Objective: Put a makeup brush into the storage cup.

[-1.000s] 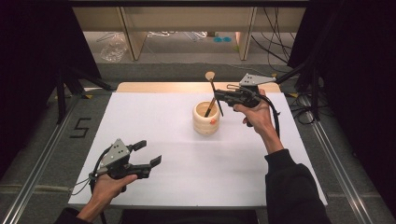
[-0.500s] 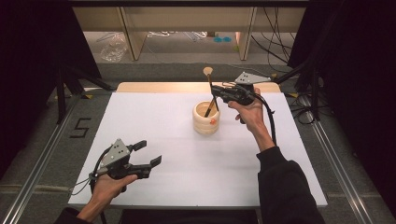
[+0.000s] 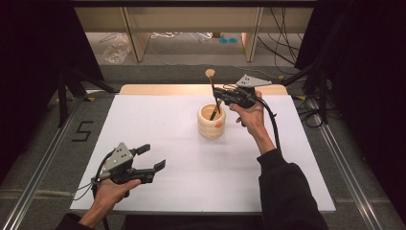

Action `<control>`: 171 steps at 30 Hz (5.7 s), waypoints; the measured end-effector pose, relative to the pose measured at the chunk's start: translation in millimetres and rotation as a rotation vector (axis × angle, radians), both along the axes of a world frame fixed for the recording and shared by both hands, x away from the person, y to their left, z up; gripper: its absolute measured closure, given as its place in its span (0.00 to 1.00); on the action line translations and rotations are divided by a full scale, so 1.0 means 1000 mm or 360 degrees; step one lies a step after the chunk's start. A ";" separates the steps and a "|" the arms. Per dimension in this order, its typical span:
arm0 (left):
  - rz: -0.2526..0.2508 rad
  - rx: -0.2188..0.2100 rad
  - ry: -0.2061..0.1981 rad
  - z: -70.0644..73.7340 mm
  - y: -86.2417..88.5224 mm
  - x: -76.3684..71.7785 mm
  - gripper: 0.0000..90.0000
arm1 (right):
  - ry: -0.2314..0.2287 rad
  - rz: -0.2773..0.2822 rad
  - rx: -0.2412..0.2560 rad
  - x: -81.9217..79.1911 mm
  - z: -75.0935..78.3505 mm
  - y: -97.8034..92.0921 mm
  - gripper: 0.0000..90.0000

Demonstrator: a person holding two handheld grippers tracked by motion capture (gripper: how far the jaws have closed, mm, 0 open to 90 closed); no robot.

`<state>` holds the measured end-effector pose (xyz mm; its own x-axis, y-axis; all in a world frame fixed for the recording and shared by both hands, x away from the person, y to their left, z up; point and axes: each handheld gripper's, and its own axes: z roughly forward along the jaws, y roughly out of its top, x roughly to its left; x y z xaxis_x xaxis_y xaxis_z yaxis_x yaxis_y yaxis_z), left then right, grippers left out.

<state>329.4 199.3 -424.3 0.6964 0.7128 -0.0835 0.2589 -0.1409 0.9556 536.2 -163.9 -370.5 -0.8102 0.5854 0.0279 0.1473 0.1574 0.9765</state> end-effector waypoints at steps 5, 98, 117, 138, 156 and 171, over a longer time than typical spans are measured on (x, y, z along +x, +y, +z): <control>-0.0001 -0.0004 -0.0008 0.000 0.000 0.000 0.22 | 0.0013 0.0001 0.0015 0.001 -0.004 0.002 0.93; 0.0000 -0.0002 -0.0020 0.001 0.001 -0.001 0.22 | 0.0039 -0.0178 -0.0174 -0.044 -0.005 -0.009 0.29; 0.0007 -0.0019 -0.0023 0.002 0.002 0.000 0.22 | 0.0024 -0.0193 -0.0153 -0.077 -0.003 -0.017 0.18; 0.0014 -0.0031 -0.0005 0.001 0.001 -0.001 0.22 | 0.0009 -0.0198 -0.0136 -0.114 -0.020 -0.026 0.18; 0.0010 -0.0016 -0.0022 0.002 0.001 -0.002 0.22 | -0.0011 -0.0185 -0.0142 -0.143 -0.029 -0.034 0.18; 0.0011 -0.0019 -0.0018 0.002 0.001 -0.002 0.22 | 0.0000 -0.0168 -0.0155 -0.166 -0.038 -0.040 0.18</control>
